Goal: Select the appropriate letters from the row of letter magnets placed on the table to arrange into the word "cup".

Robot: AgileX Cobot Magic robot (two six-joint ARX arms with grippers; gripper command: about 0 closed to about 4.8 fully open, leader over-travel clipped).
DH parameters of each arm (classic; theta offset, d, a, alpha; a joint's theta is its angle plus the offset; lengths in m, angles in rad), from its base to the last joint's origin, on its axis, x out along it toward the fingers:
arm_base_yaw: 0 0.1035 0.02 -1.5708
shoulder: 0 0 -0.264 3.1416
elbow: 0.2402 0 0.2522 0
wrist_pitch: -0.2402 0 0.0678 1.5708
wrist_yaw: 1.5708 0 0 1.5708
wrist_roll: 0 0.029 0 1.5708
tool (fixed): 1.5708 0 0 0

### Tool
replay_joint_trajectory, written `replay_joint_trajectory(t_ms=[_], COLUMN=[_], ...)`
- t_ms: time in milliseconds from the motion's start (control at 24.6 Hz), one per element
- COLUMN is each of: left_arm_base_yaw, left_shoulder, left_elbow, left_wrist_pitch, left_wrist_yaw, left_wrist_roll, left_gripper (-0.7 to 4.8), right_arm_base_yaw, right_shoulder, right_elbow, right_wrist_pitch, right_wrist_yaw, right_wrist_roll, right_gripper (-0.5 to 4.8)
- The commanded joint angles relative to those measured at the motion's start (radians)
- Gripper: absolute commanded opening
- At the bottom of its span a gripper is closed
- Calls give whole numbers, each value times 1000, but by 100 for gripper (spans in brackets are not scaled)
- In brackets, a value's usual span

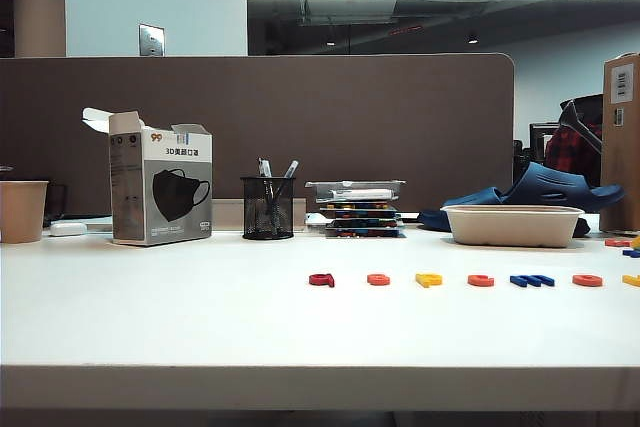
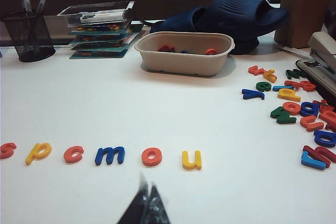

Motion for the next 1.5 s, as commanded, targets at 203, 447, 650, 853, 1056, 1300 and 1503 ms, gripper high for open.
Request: replay_joint_trajectory(t_ms=[203, 447, 650, 853, 1056, 1300, 1503], left_arm_base_yaw=[0, -37, -150, -274, -397, -570, -774], left_shoulder=[234, 425, 521, 610, 686, 781, 881], left_elbow=[329, 610, 729, 828, 883, 887, 887], left_wrist_pitch=[-202, -371, -400, -470, -467, -461, -401], left_wrist_yaw=[113, 173, 178, 153, 126, 100, -75], left_wrist_roll=[-77, -207, -331, -372, -411, -453, -558], left_gripper=[-5, -5, -5, -5, -5, -5, -5], right_arm_base_yaw=[0, -1, -1, -1, -1, -2, -2], right_shoulder=[-10, -10, -10, -10, -10, -10, -10], right_elbow=[-8, -8, -8, -8, -8, -8, -8], right_wrist_pitch=[16, 16, 15, 15, 15, 15, 15], right_wrist_yaw=[-2, 2, 3, 6, 6, 6, 7], right_wrist_roll=[-2, -2, -2, -3, -2, -2, -2], right_gripper=[-1, -1, -1, -1, -1, -1, -1])
